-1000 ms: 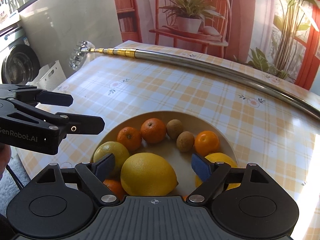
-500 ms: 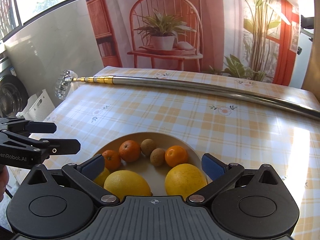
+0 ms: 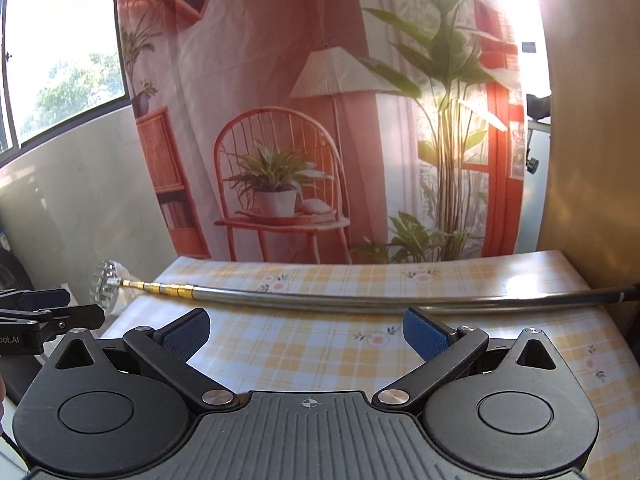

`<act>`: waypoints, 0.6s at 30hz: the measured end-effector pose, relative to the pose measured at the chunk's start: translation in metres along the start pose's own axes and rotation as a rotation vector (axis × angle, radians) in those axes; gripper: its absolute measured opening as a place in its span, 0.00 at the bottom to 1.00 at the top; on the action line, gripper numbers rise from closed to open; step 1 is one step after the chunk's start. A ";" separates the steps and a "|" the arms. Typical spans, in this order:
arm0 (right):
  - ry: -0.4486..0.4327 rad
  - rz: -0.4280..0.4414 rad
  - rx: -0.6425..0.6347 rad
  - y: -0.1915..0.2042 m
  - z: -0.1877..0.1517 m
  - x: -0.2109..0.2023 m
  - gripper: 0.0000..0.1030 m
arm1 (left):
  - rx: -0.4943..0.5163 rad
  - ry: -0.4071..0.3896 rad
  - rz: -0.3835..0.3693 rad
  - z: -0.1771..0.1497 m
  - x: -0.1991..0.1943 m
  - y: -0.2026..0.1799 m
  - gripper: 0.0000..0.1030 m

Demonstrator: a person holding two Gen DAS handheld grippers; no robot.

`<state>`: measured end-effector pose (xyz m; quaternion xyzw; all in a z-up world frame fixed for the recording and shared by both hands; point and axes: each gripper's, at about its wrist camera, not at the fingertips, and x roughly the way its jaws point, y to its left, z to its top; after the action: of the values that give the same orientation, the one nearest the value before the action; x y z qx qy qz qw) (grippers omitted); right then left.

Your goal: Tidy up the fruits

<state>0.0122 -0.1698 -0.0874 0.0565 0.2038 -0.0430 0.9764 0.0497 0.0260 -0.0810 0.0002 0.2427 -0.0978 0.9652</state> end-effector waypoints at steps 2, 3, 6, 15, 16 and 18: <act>-0.037 -0.005 0.000 -0.005 0.011 -0.011 1.00 | 0.007 -0.038 -0.001 0.010 -0.008 -0.006 0.91; -0.049 -0.007 -0.003 -0.005 0.014 -0.014 1.00 | 0.011 -0.054 -0.001 0.014 -0.011 -0.008 0.91; -0.081 -0.034 -0.029 -0.005 0.023 -0.025 1.00 | 0.024 -0.096 0.004 0.023 -0.020 -0.015 0.93; -0.121 -0.048 -0.034 -0.001 0.031 -0.037 1.00 | 0.075 -0.130 0.064 0.037 -0.028 -0.031 0.96; -0.121 -0.048 -0.034 -0.001 0.031 -0.037 1.00 | 0.074 -0.129 0.067 0.038 -0.028 -0.030 0.96; -0.122 -0.048 -0.034 -0.001 0.031 -0.037 1.00 | 0.067 -0.128 0.069 0.038 -0.029 -0.029 0.97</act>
<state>-0.0095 -0.1726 -0.0440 0.0324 0.1461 -0.0666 0.9865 0.0371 0.0008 -0.0321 0.0348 0.1771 -0.0723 0.9809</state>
